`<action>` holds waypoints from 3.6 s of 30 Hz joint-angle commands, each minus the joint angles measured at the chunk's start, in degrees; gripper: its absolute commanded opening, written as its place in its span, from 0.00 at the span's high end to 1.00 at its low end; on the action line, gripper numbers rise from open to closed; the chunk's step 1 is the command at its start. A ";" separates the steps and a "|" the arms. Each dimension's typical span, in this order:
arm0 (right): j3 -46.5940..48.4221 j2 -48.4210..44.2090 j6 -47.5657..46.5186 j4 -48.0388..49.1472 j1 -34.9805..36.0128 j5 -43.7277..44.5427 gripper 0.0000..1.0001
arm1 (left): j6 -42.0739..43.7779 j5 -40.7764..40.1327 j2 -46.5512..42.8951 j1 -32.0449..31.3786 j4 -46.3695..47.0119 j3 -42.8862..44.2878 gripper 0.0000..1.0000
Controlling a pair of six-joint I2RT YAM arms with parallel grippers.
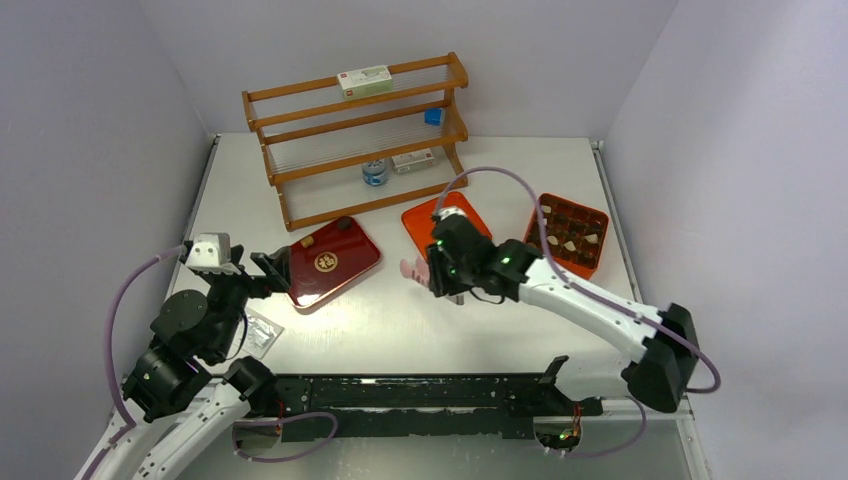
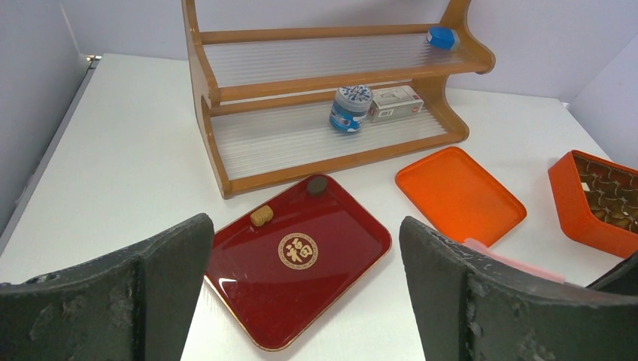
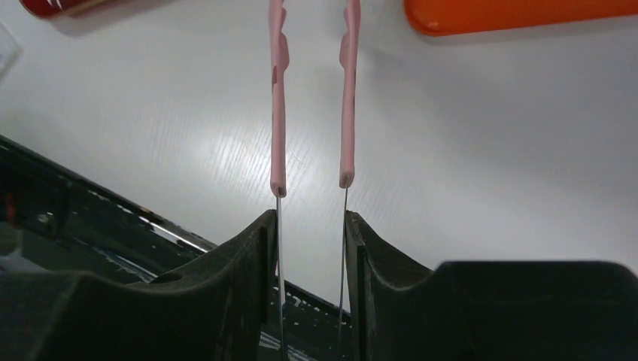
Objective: Pack the chocolate
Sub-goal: Place the fake chocolate in the packing bottle, then place the clamp at the center of the board, then pick up the box lid from the center of the board.
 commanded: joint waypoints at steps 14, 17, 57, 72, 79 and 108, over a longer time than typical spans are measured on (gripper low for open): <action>-4.89 12.73 6.05 13.24 17.25 16.75 0.58 | -0.43 -0.46 0.82 -0.09 0.64 0.09 0.02; -5.63 16.02 7.93 13.36 19.09 18.34 0.56 | -0.30 -0.41 0.91 -0.06 0.73 0.09 0.02; -1.93 -1.02 14.87 5.32 -9.03 22.92 0.00 | 13.19 33.08 37.31 -0.11 7.99 13.12 0.18; -2.94 -19.10 19.28 3.36 -11.71 25.67 0.00 | 14.80 44.02 81.80 -3.92 18.63 32.99 0.67; -7.44 -26.85 21.60 3.54 -11.70 20.26 0.00 | 16.34 43.90 95.89 -8.96 22.42 39.58 0.64; -6.83 -31.16 19.28 0.37 -11.68 22.56 0.00 | 19.97 38.89 108.44 -12.76 22.25 43.14 0.65</action>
